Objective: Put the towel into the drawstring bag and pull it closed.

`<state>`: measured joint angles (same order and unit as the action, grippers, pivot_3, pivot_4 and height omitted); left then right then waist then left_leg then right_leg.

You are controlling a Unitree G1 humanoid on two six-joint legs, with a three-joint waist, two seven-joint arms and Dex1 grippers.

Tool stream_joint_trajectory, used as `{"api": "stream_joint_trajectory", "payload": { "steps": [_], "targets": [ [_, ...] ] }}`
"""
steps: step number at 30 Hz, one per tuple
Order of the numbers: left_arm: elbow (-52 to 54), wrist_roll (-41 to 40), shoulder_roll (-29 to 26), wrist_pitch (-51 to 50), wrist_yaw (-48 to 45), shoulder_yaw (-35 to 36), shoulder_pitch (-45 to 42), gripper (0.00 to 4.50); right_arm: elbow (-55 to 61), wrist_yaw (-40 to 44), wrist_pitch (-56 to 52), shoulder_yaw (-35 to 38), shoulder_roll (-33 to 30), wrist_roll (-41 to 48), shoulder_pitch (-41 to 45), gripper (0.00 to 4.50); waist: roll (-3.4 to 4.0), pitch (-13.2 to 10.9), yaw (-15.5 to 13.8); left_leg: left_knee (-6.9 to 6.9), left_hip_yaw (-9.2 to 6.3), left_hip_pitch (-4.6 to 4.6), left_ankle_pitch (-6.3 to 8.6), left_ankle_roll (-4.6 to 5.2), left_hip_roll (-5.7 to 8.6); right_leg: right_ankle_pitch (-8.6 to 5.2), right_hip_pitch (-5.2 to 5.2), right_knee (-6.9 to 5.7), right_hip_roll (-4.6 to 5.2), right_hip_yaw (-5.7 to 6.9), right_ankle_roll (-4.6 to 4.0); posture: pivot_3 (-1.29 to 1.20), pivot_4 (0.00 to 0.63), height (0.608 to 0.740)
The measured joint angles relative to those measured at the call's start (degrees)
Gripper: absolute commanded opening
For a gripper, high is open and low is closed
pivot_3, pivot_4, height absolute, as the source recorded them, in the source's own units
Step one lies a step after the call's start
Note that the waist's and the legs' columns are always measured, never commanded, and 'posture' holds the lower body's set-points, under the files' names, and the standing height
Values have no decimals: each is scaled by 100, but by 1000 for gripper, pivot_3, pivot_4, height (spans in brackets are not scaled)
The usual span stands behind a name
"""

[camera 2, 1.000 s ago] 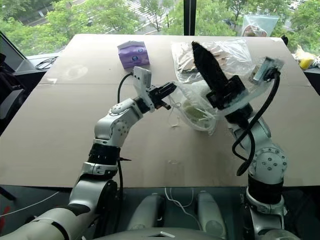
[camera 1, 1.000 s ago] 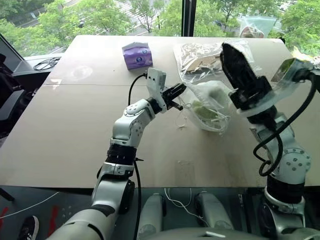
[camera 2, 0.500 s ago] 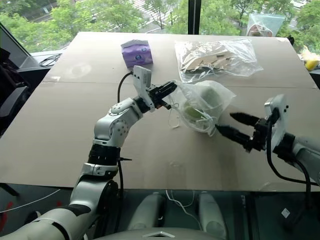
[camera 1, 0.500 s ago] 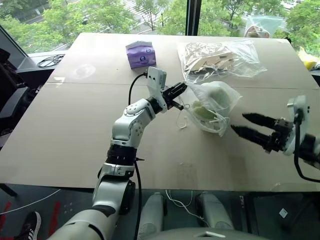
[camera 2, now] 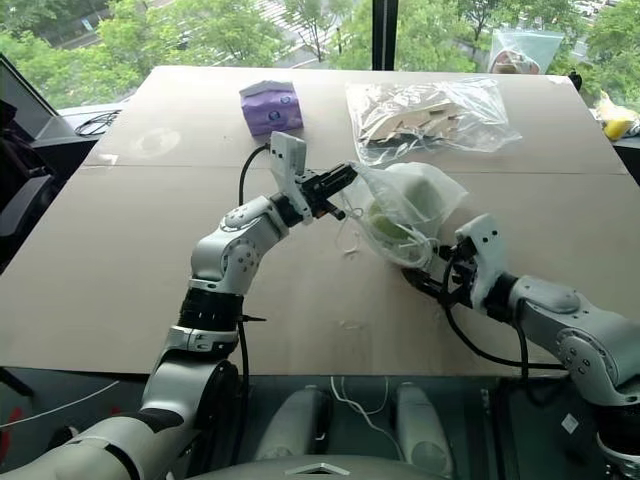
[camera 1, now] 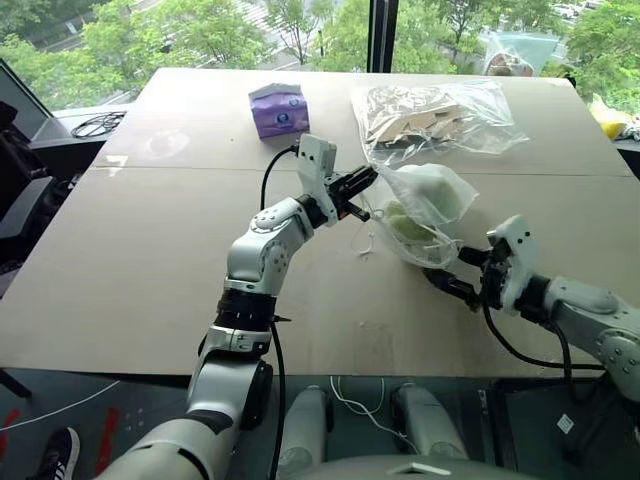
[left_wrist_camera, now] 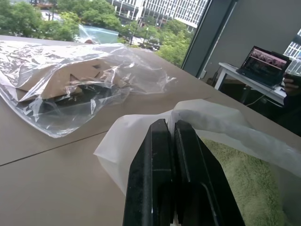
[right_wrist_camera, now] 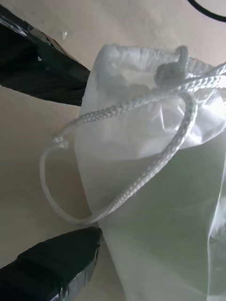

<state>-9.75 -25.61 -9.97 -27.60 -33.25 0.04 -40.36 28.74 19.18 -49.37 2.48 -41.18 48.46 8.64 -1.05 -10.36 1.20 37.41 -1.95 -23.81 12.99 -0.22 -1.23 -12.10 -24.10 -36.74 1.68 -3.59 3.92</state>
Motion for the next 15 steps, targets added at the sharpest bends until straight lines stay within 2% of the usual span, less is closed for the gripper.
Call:
{"api": "stream_joint_trajectory", "payload": {
  "steps": [4,6,7,10,14,15],
  "targets": [
    [0,-1,-1,-47,2,1,1,0,-6,-1,-1,80,73,-191,-19,1378,0,0,-43,0,0,0,0,0,0,-3,0,0,0,1,6,0,150,740],
    [0,0,-1,-63,2,1,1,0,-5,29,-1,98,70,-245,-54,349,0,0,-41,1,1,1,0,0,0,-5,1,0,0,0,9,0,150,740],
    [0,-1,1,-65,2,1,1,0,-4,54,-2,111,59,-265,-84,106,0,0,-41,1,1,2,0,0,0,-7,1,0,0,0,12,0,150,740],
    [0,-1,4,-69,0,2,0,0,2,216,-39,287,-151,-313,-206,106,0,0,-41,3,1,3,0,0,0,-10,1,-2,0,0,18,0,150,740],
    [0,10,9,-87,14,0,1,0,53,563,-31,313,-786,-683,-390,106,0,0,-41,3,1,4,0,0,0,-10,2,-2,0,-1,18,0,150,740],
    [0,-49,16,-135,-7,26,1,272,51,583,-14,307,-859,-811,-394,36,0,0,-38,3,1,4,0,0,0,-10,2,-2,0,-1,18,0,150,740]
  ]
}}
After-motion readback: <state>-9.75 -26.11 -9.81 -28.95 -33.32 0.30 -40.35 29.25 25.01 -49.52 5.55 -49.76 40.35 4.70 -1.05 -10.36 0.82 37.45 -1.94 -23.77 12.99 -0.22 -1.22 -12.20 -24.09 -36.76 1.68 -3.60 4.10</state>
